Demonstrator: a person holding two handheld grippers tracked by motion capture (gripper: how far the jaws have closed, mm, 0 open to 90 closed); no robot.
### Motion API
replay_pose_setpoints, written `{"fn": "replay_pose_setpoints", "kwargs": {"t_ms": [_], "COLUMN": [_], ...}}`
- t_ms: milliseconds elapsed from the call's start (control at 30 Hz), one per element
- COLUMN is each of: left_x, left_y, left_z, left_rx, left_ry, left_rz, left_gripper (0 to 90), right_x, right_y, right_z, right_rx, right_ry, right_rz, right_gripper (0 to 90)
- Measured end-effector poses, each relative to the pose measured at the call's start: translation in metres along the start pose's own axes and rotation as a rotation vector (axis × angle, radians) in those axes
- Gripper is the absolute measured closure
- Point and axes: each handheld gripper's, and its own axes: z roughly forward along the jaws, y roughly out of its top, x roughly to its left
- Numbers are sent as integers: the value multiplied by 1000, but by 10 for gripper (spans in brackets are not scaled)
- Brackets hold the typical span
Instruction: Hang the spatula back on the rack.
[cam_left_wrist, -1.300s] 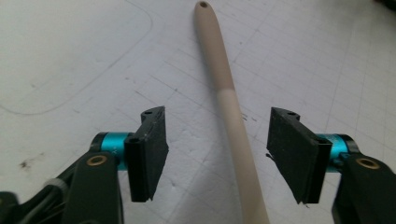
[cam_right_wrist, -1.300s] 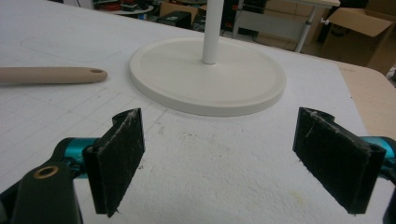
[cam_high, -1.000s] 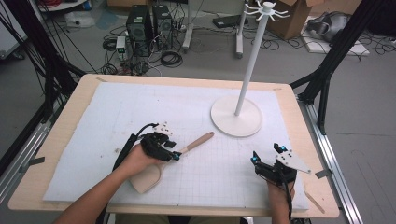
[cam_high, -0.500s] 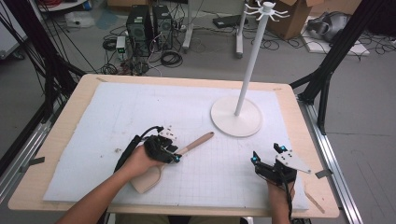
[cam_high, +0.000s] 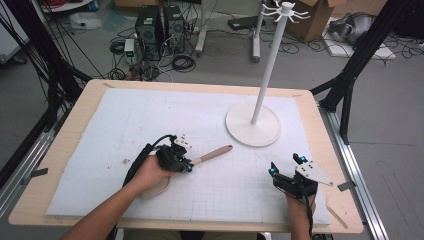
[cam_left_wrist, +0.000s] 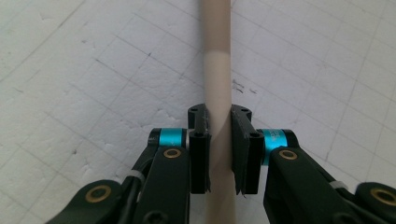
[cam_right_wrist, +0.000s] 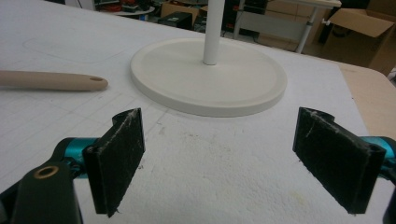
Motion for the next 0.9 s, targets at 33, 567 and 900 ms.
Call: {"fn": "replay_pose_setpoints", "kwargs": {"t_ms": [33,567,900], "left_x": [-1,1,-9], "left_y": [0,-1,2], "left_z": [0,-34,-42], "left_rx": [-4,-174,-250], "left_ry": [6,-6,-2], "left_rz": [11,-30,-17], "left_gripper": [785,783,783], "right_x": [0,0,24], "right_y": [0,0,26], "right_z": [0,-1,9], "right_rx": [1,-5,-7], "right_ry": [-1,3,134], "right_rz": [3,8,25], "right_gripper": [156,156,155]}}
